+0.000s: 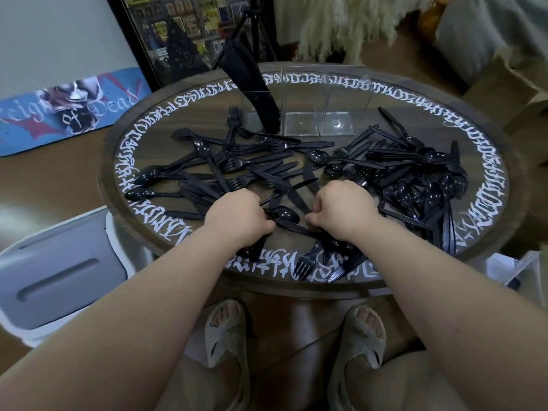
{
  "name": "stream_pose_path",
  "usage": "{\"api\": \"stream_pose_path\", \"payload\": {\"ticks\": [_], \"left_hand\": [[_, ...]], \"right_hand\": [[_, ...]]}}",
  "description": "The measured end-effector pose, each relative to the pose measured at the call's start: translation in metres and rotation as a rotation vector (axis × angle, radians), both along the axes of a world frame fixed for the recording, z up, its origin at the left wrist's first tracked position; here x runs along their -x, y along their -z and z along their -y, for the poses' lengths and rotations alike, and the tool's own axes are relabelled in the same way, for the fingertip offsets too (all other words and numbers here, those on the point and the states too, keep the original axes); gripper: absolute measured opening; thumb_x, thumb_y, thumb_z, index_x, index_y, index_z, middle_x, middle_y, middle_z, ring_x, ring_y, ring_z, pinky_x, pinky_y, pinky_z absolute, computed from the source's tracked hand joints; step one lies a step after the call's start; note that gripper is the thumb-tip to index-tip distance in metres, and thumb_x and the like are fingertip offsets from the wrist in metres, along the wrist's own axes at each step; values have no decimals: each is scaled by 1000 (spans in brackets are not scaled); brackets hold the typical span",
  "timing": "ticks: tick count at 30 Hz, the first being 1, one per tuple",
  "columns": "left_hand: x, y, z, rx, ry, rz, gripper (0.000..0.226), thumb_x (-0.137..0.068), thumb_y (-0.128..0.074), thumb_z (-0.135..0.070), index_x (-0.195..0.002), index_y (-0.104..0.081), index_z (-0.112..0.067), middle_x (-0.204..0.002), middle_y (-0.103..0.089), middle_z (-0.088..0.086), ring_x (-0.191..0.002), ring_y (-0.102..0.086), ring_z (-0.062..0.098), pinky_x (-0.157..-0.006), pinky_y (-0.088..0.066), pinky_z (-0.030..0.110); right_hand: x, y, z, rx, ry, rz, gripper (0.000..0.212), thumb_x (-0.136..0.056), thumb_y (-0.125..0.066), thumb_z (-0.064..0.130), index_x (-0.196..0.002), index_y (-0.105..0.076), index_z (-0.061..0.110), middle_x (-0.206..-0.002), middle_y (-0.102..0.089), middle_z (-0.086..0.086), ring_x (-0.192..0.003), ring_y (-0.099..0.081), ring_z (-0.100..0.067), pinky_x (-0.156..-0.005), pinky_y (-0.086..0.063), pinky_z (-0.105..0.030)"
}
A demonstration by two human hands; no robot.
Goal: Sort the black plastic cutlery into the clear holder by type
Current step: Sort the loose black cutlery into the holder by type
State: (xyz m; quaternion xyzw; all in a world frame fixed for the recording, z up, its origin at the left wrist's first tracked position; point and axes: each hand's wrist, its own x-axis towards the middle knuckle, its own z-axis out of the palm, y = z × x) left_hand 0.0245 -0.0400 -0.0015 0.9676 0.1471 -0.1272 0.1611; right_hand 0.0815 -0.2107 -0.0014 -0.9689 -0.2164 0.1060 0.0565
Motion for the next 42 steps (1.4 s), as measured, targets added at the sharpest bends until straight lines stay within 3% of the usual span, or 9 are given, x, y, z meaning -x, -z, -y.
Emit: {"api": "stream_pose_path", "payload": {"ticks": [6, 11, 14, 21, 28, 30, 33, 38, 42], "left_hand": [[-3, -2, -3, 23, -52, 7, 22, -78, -62, -34, -76, -62, -12, -73, -60, 2, -75, -59, 23, -68, -51, 30], [-3, -7, -9, 73, -98, 61, 23, -81, -57, -31, -74, -59, -9, -70, -57, 3, -75, -60, 24, -61, -44, 27], [-3, -12, -9, 106, -118, 117, 25, -86, -52, -29, -79, -60, -6, -71, -55, 4, -74, -55, 22, -60, -40, 28], [-3, -15, -11, 241, -152, 201, 16, -87, -51, -31, -87, -57, -16, -82, -69, 2, -82, -63, 21, -78, -53, 39], [-2, -14, -8, 281, -116, 288, 22, -87, -62, -37, -88, -57, -16, -80, -60, -5, -77, -56, 12, -68, -44, 31], [-3, -12, -7, 315, -126, 297, 22, -85, -66, -37, -92, -56, -18, -77, -57, -10, -74, -54, 8, -67, -40, 27], [-6, -8, -3, 341, -129, 285, 26, -83, -69, -38, -97, -58, -20, -72, -54, -12, -71, -55, 9, -68, -43, 26], [-7, -6, -4, 346, -137, 263, 25, -82, -70, -37, -98, -60, -19, -70, -52, -12, -66, -52, 5, -65, -43, 24], [-6, -7, -7, 332, -140, 270, 24, -84, -69, -38, -98, -60, -20, -73, -53, -12, -70, -53, 4, -66, -41, 23]], "right_hand": [[4, 2, -7, -99, 99, -14, 28, -83, -63, 41, -91, -71, 16, -93, -65, -2, -93, -59, -25, -74, -53, -34], [1, -1, -6, -194, 173, -33, 18, -84, -60, 31, -77, -68, 16, -81, -68, -1, -82, -62, -24, -63, -43, -26], [-1, -8, -4, -273, 229, -21, 15, -84, -59, 29, -80, -69, 20, -79, -68, 0, -77, -60, -22, -62, -43, -27], [-11, -14, 11, -434, 333, 2, 13, -87, -57, 30, -80, -64, 21, -79, -66, 3, -84, -61, -23, -77, -51, -36], [-18, -3, 20, -542, 429, -86, 9, -83, -67, 22, -92, -64, 23, -77, -63, 10, -91, -63, -18, -84, -50, -32], [-18, 0, 20, -511, 448, -120, 15, -83, -68, 23, -98, -66, 23, -84, -67, 8, -96, -62, -19, -87, -49, -32], [-18, 0, 17, -361, 437, -87, 9, -83, -69, 31, -85, -64, 24, -93, -68, 1, -96, -61, -22, -80, -50, -30], [-19, -5, 7, -86, 362, -42, 28, -82, -69, 42, -91, -66, 16, -85, -65, -4, -78, -56, -26, -65, -45, -29], [-22, -4, 5, -34, 347, -18, 32, -81, -70, 46, -92, -67, 16, -84, -64, -5, -86, -61, -30, -65, -45, -30]]}}
